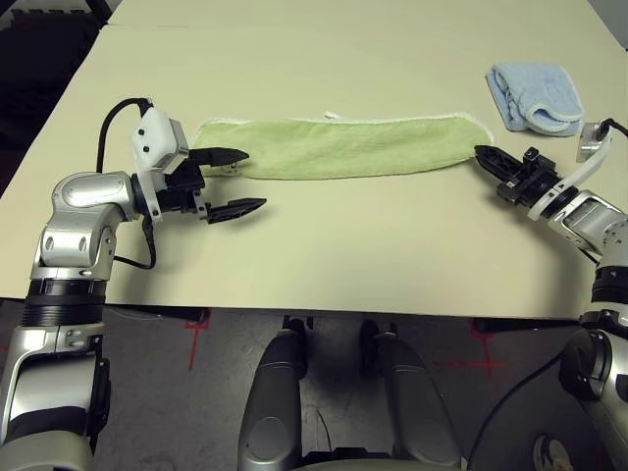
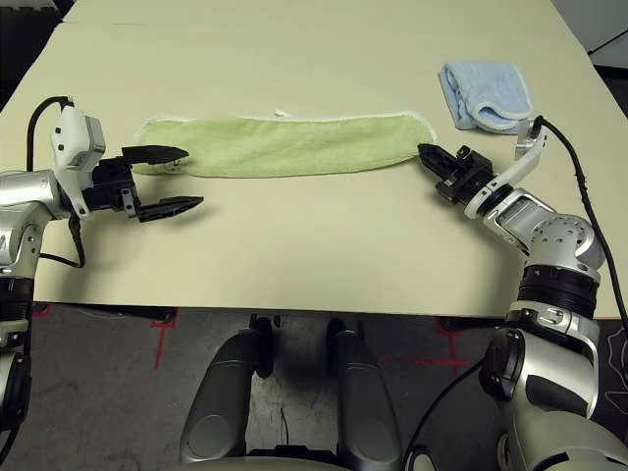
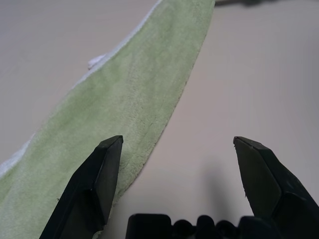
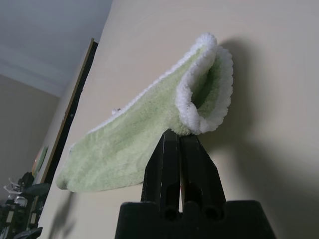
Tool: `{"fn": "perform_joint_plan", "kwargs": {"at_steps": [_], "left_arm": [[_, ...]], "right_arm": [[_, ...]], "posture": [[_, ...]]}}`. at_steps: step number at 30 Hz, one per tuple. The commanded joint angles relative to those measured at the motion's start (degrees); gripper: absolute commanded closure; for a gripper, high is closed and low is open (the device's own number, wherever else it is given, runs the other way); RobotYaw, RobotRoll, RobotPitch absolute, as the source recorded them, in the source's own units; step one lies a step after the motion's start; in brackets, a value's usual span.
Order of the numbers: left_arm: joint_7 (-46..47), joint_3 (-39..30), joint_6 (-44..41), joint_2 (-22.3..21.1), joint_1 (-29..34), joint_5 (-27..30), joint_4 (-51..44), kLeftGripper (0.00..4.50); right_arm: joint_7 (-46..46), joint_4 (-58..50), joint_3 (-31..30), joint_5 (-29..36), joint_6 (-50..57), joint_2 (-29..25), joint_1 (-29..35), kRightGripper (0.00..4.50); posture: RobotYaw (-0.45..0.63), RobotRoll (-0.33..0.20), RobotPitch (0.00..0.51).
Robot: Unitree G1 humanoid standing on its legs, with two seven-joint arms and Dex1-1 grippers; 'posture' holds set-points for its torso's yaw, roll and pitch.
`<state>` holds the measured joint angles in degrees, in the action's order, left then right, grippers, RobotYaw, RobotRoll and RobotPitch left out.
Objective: Fold the towel and set it aside.
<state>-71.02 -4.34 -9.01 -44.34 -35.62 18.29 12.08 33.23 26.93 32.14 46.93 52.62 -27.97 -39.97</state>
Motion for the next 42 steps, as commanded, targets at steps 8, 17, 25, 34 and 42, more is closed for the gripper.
{"fn": "perform_joint_plan", "kwargs": {"at_steps": [8, 17, 25, 34, 42], "left_arm": [[-1.1, 0.9, 0.8, 0.4, 0.2, 0.1, 0.5, 0.0], [-0.5, 0.6, 0.4, 1.2, -0.9, 0.4, 1.6, 0.0], [-0.3, 0.6, 0.2, 1.2, -0.9, 0.4, 1.5, 0.0], [0.2, 0.7, -0.2, 1.6, -1.7, 0.4, 2.0, 0.0], [1.1, 0.2, -1.6, 1.3, 0.4, 1.1, -1.2, 0.0]], "right_arm": [[0.1, -0.6, 2.4, 1.9, 1.5, -4.8, 3.9, 4.44], [0.9, -1.3, 3.0, 2.6, 1.3, -7.4, 6.3, 4.44], [1.9, -0.7, 4.6, 3.4, 1.8, -11.0, 7.6, 4.44], [9.1, -3.4, -0.3, 3.2, 0.9, -11.0, 6.4, 4.44], [18.3, -5.6, -6.0, 2.8, 1.0, -11.3, 5.9, 4.44]], "posture": [[0.03, 0.0, 0.286], [0.02, 0.0, 0.285], [0.01, 0.0, 0.285], [0.01, 0.0, 0.283], [0.03, 0.0, 0.281]]}}
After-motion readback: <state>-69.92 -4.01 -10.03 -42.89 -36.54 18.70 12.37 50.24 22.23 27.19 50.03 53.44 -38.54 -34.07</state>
